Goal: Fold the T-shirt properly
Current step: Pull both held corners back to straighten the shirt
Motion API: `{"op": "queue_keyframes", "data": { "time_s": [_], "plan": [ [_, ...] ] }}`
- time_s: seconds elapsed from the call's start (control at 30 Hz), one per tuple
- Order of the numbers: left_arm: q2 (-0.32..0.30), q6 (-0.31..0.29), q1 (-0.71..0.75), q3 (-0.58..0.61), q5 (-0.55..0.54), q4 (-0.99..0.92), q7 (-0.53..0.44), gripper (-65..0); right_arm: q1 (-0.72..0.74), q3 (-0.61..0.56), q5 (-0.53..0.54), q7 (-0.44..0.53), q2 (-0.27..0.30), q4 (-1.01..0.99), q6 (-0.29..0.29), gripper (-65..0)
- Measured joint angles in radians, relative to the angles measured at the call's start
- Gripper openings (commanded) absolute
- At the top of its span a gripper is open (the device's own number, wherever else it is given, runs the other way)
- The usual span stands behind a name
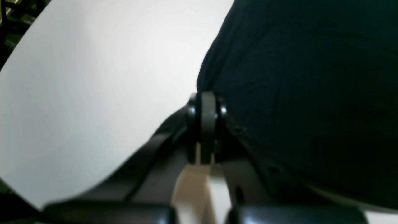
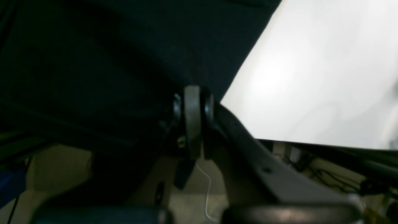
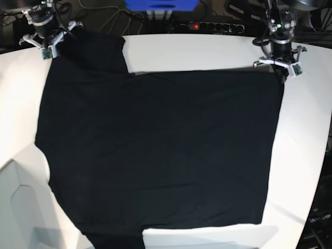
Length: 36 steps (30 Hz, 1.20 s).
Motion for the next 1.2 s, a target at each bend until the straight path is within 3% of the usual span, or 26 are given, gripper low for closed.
{"op": "queue_keyframes", "data": {
  "time_s": [0.4, 1.03, 1.2],
  "plan": [
    [0.000, 0.000, 0.062, -0.001, 0.000, 0.003, 0.000, -64.9, -0.071, 0.021, 0.002, 0.094, -0.013, 0.001, 0.003, -65.0],
    [0.000, 0.000, 0.107, -0.072, 0.000, 0.005, -0.003, -64.9, -0.137, 0.016, 0.001, 0.160, -0.019, 0.002, 0.004, -65.0],
    [0.004, -0.004, 0.109, -0.091, -0.001, 0.005, -0.003, -64.9, -0.128, 0.021, -0.002, 0.219, -0.056, 0.010, 0.048, -65.0]
  ]
}}
